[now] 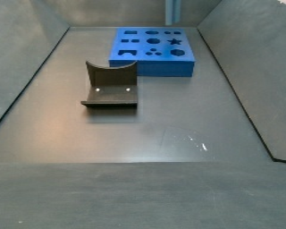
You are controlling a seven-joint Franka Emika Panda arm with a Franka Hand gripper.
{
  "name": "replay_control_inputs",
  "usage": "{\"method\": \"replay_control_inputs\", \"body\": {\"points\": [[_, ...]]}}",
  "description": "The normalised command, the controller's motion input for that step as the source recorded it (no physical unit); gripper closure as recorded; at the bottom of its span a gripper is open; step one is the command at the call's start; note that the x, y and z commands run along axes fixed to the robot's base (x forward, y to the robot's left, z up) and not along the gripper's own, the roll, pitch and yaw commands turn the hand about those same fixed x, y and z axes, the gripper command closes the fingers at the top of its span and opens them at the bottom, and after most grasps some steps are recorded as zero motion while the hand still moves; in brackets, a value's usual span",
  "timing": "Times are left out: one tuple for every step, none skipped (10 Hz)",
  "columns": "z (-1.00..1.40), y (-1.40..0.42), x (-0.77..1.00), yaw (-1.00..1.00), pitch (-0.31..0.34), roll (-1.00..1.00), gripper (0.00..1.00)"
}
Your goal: Insert the square-circle object.
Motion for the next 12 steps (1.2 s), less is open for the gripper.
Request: {"method": "replay_control_inputs", "body": {"points": [[-0.34,0.00,0.00,-1.00,-0.086,-0.06,1.00],[-0.27,-0.02,0.00,-1.00,-0.123,-0.08,1.00],[-0.24,-0.03,0.00,-1.00,-0.120,-0.07,1.00],[-0.06,-0.02,0.00,-1.00,-0.106,-0.11,1.00],[-0.02,-0.03,0.00,-1.00,-0.117,-0.13,1.00],[-0.01,-0.03,0.00,-0.95,-0.163,-0.20,1.00],[0.00,-0.03,0.00,-0.91,-0.174,-0.24,1.00],[0.00,-0.03,0.00,-0.91,-0.170,-0.24,1.00],[0.00,-0.09,-0.09,-0.81,-0.210,-0.26,1.00],[0.00,-0.15,-0.30,-0.65,-0.217,-0.25,1.00],[0.00,-0.16,-0.54,-0.48,-0.160,-0.13,1.00],[0.00,-0.07,-0.66,-0.36,-0.193,-0.01,1.00]]}}
